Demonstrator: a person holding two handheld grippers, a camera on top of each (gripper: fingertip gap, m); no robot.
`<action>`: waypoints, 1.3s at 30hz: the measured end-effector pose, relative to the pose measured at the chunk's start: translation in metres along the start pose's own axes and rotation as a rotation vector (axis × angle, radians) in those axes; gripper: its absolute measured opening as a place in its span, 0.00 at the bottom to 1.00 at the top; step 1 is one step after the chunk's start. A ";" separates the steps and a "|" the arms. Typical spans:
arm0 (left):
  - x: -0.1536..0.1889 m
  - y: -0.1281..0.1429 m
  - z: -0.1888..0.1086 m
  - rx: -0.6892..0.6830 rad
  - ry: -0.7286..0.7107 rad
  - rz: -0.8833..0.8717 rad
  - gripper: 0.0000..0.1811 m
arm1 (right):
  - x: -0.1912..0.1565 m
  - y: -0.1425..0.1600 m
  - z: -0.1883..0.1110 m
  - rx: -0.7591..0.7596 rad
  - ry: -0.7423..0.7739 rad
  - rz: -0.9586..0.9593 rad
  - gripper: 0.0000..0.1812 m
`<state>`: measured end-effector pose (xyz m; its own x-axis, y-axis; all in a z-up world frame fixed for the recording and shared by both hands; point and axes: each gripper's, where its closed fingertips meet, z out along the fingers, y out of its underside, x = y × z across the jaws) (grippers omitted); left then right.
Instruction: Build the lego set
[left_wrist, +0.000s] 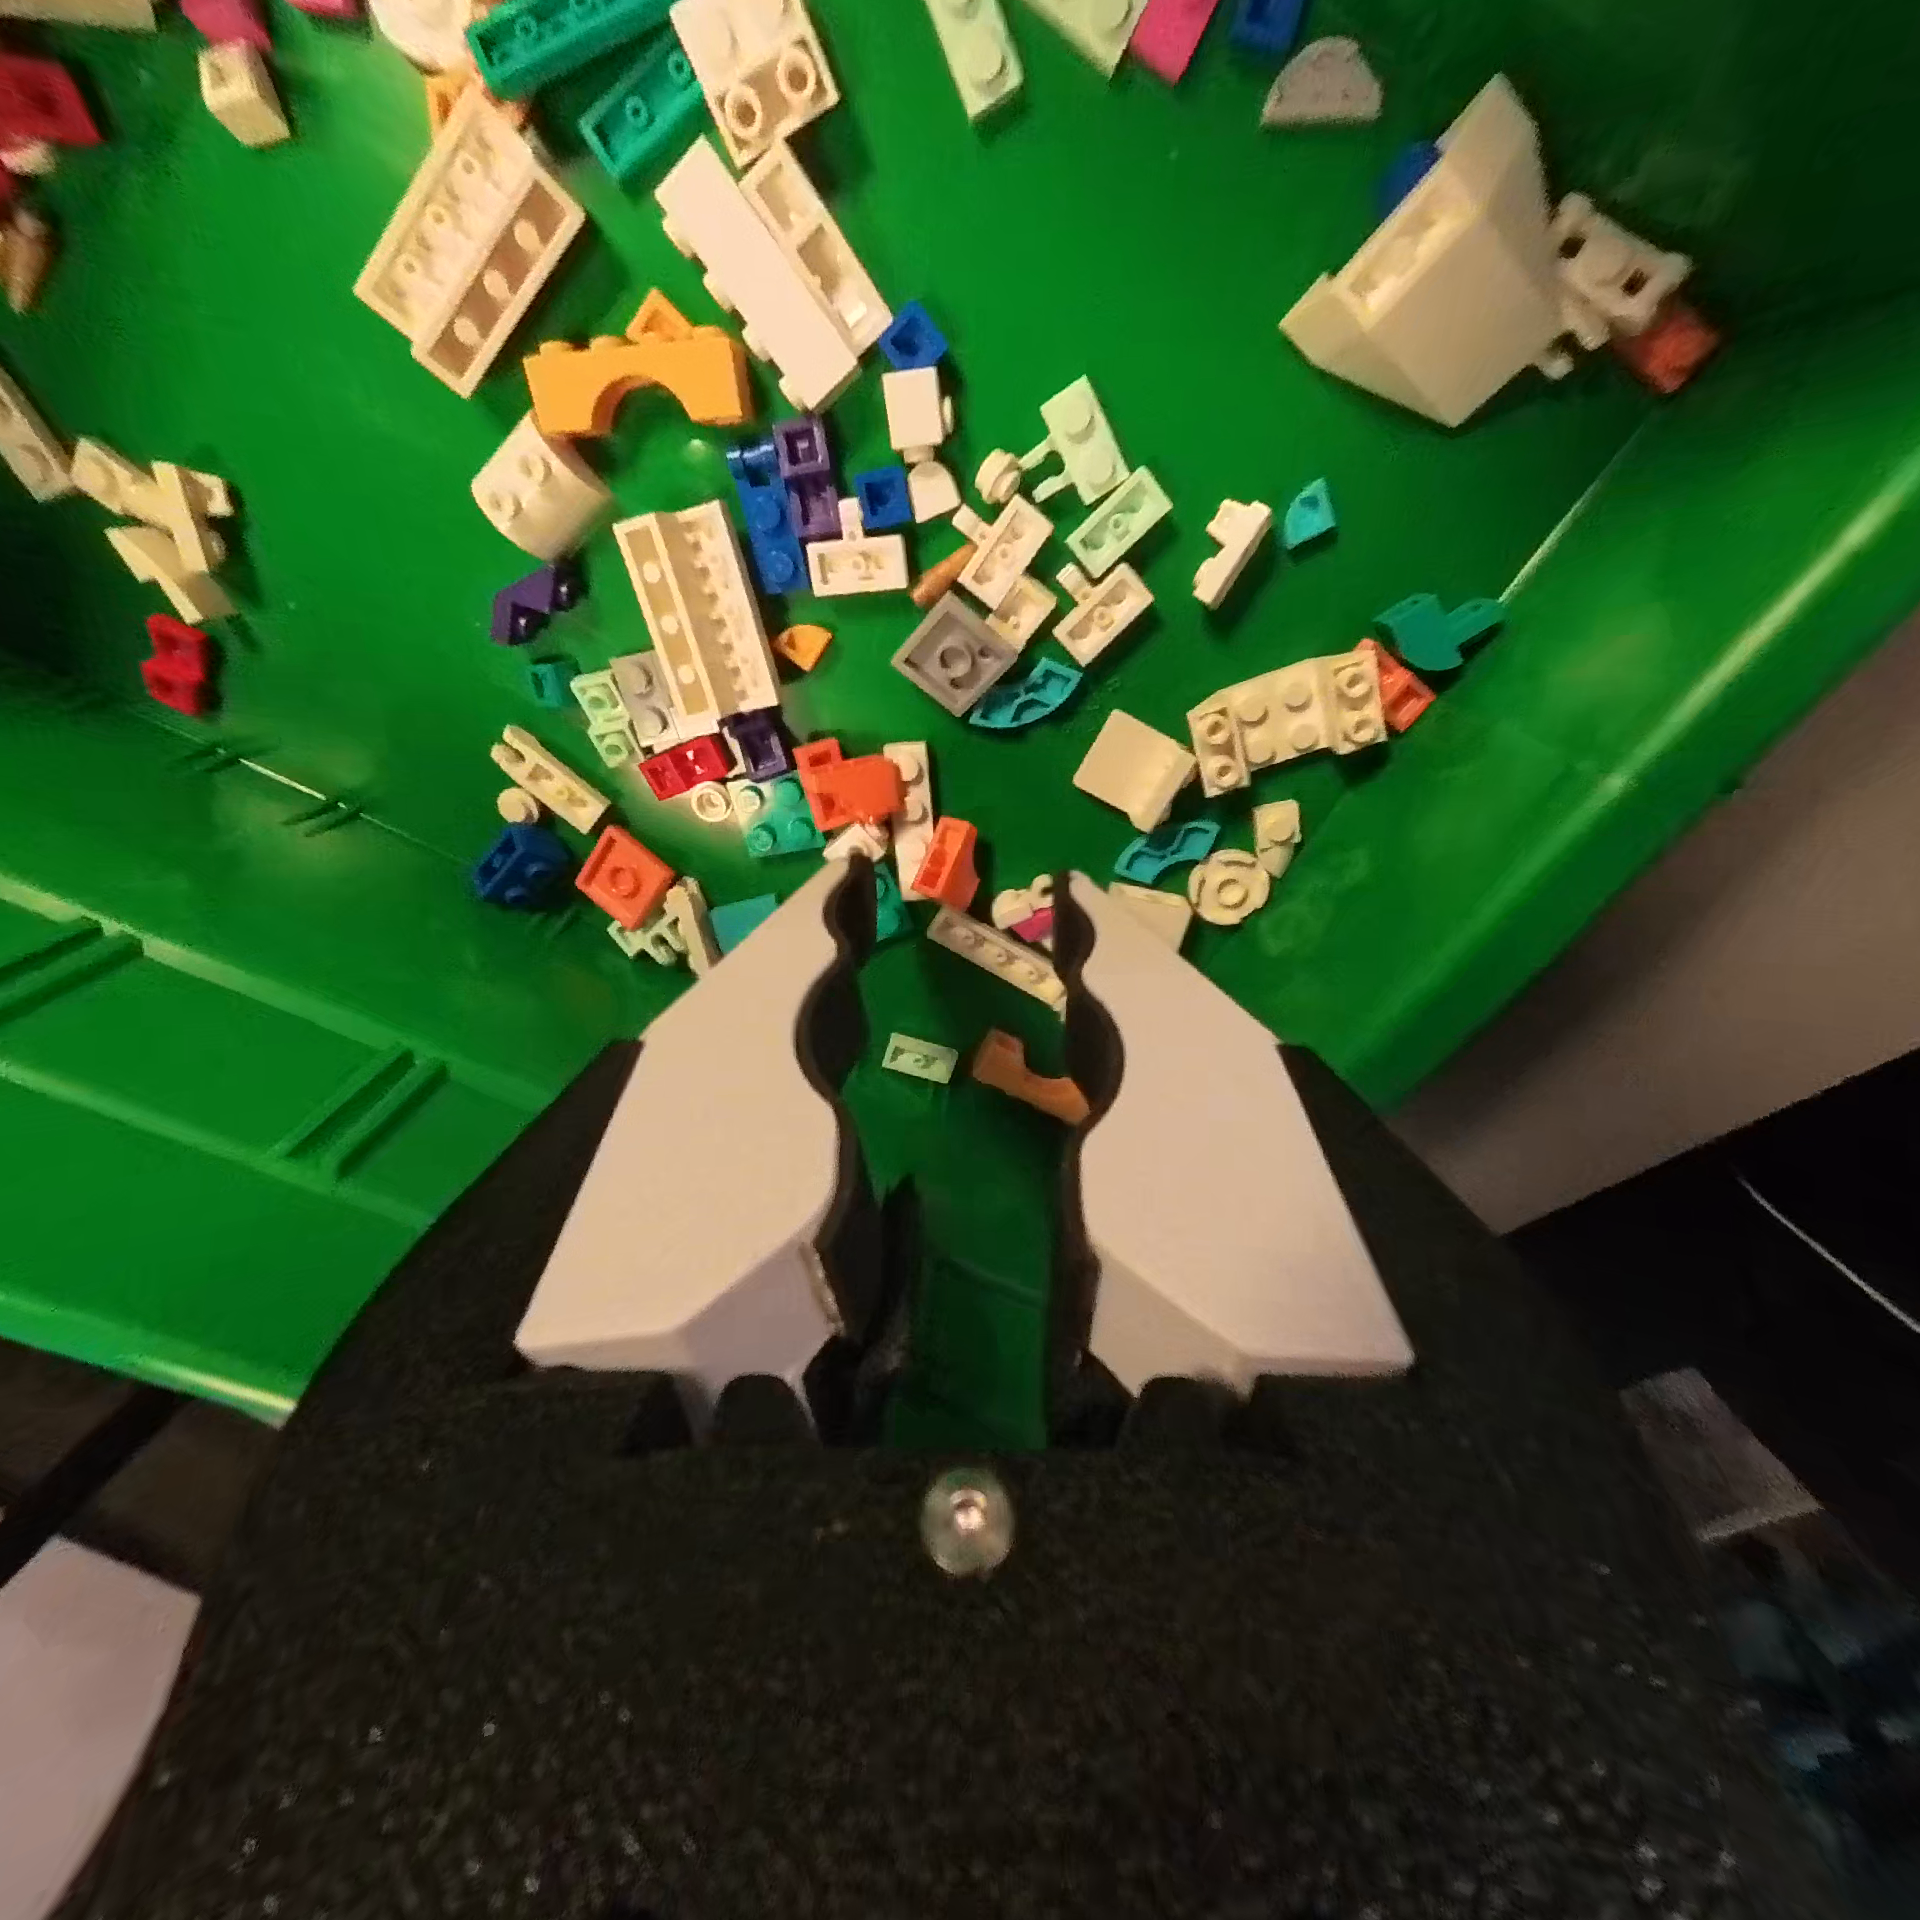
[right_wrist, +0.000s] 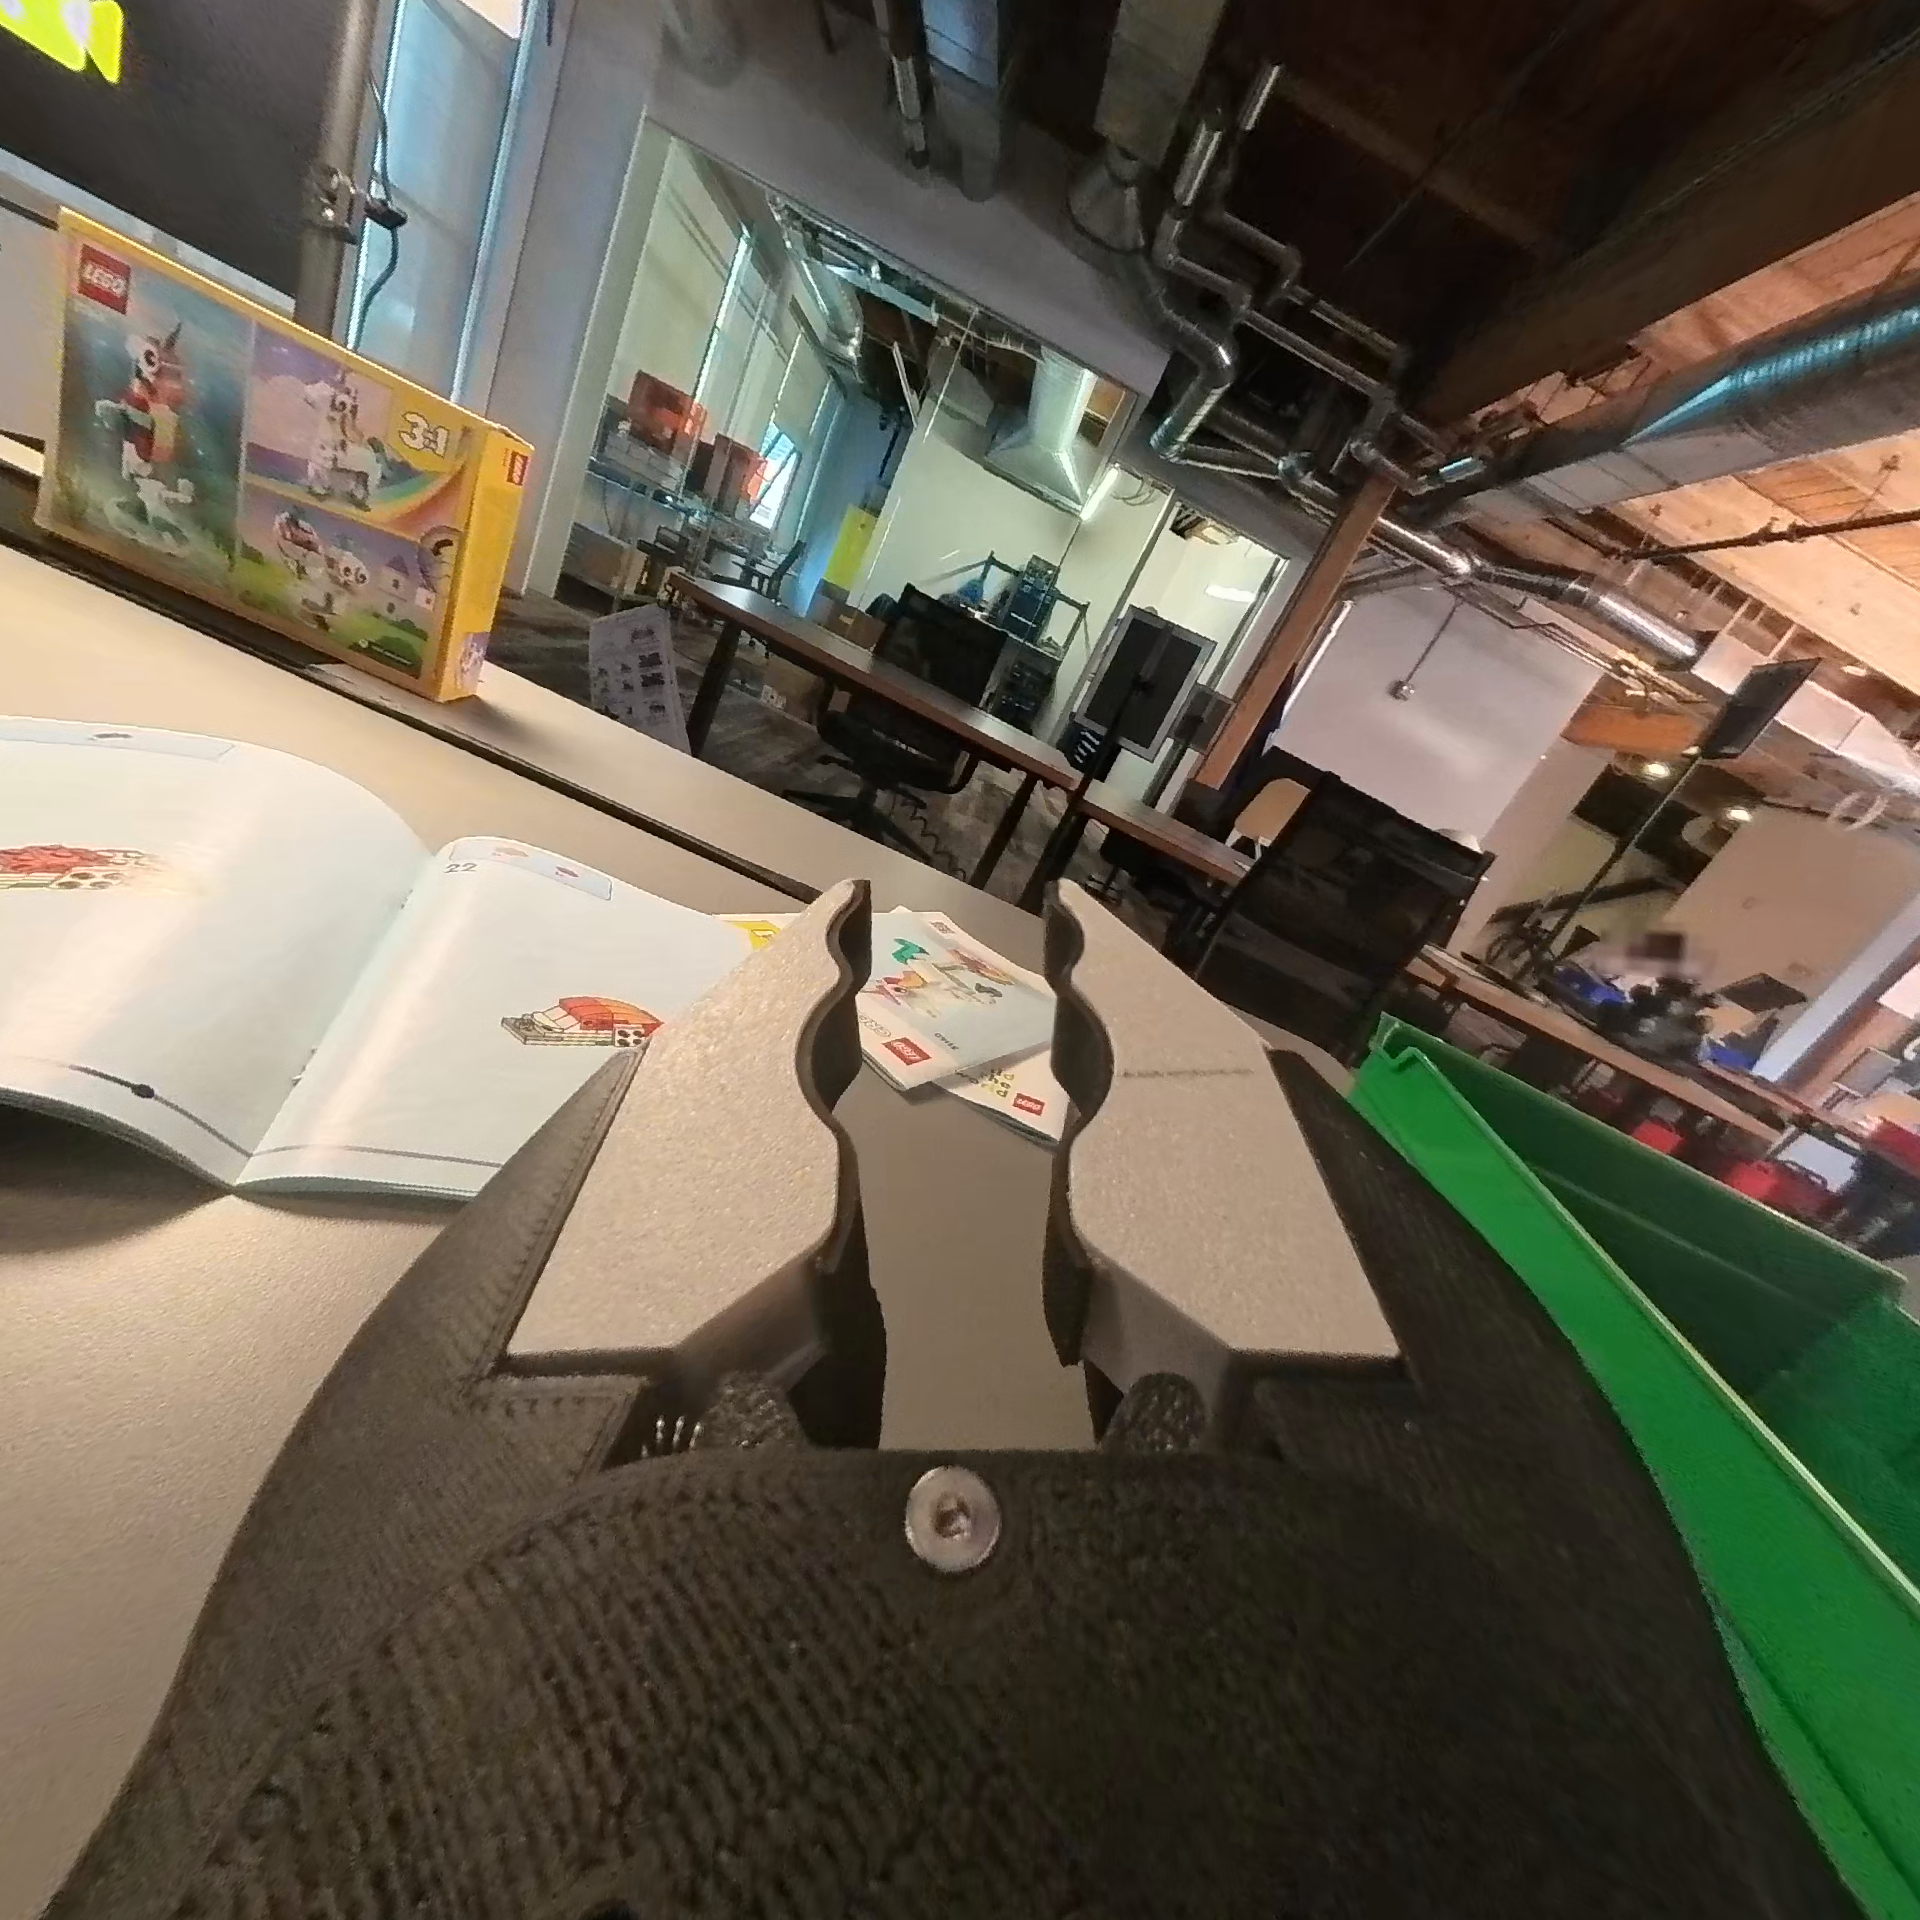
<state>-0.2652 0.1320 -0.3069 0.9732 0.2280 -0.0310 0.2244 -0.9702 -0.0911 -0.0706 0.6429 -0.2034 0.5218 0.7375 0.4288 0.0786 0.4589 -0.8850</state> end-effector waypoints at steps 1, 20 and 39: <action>-0.002 0.001 0.002 -0.008 -0.012 -0.023 0.16 | 0.000 0.000 0.000 0.000 -0.001 0.000 0.17; -0.004 0.009 -0.007 -0.028 -0.096 -0.073 0.18 | -0.001 -0.003 -0.001 0.023 -0.020 0.027 0.14; 0.003 0.001 0.005 -0.101 -0.052 -0.087 0.11 | -0.003 -0.004 -0.001 0.036 -0.039 0.041 0.13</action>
<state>-0.2625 0.1323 -0.3121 0.9464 0.3133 -0.0790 0.3147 -0.9492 0.0048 -0.0715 0.6378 -0.2011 0.4906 0.7743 0.3997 0.0266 0.4451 -0.8951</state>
